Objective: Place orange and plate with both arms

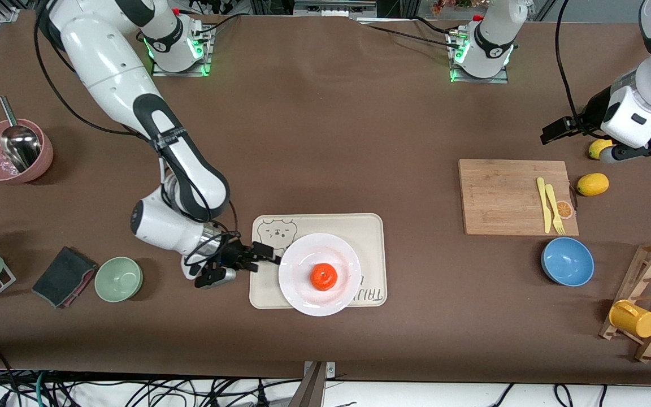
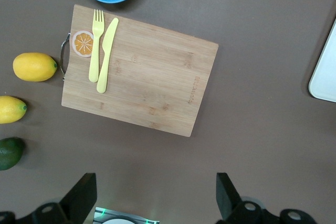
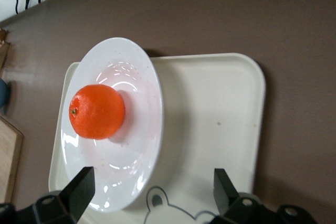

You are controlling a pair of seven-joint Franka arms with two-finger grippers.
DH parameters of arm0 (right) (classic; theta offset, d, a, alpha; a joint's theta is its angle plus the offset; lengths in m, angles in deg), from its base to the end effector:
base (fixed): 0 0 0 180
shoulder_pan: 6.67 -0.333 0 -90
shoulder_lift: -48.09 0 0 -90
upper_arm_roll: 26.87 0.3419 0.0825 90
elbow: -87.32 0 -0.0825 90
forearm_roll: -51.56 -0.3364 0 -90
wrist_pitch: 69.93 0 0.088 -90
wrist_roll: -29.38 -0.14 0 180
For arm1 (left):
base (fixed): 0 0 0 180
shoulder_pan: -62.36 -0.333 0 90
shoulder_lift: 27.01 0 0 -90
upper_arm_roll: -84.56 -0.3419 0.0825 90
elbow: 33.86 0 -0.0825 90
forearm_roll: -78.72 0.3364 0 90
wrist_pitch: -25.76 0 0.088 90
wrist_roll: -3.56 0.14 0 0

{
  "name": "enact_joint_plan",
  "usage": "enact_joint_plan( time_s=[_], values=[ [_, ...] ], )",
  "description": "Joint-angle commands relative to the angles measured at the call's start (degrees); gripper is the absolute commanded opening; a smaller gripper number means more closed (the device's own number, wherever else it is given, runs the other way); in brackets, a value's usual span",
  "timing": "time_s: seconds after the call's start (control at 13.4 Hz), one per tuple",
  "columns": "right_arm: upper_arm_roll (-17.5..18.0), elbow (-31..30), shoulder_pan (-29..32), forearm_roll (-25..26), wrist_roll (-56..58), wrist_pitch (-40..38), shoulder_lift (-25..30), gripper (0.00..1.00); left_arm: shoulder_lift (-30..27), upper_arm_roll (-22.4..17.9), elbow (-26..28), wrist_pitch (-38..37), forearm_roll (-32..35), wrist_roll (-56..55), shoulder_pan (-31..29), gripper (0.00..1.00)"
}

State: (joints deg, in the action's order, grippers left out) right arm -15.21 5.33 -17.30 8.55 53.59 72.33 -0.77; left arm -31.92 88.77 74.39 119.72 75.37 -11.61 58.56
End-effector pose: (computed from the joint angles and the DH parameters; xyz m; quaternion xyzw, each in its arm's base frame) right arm 0.6921 0.2578 0.2321 -0.9402 -0.0749 -0.0932 0.3190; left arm 0.4633 -0.0122 0.5310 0.9874 0.1327 -0.0846 0.0144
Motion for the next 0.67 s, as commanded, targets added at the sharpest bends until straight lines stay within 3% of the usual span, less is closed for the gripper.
enact_joint_plan(
  time_s=[0.0,0.15,0.45,0.6],
  values=[
    [-6.97,-7.57,0.00,8.88,-0.82,-11.51,9.55,1.00,-0.09,-0.17,-1.02,-1.41,-1.31,0.85,-0.33,1.00],
    [-11.73,-7.22,-0.09,17.48,-2.22,-21.81,12.81,1.00,-0.09,-0.26,-1.02,-1.41,-1.22,0.85,-0.33,1.00],
    [-12.98,-7.04,-0.09,30.85,-12.84,-34.65,20.19,1.00,-0.09,-0.35,-1.02,-1.93,-1.31,0.85,-0.42,1.00],
    [-14.20,-7.04,-0.01,33.95,-15.67,-42.81,24.32,1.00,-0.09,-0.35,-1.02,-1.94,-1.31,0.85,-0.42,1.00]
  ],
)
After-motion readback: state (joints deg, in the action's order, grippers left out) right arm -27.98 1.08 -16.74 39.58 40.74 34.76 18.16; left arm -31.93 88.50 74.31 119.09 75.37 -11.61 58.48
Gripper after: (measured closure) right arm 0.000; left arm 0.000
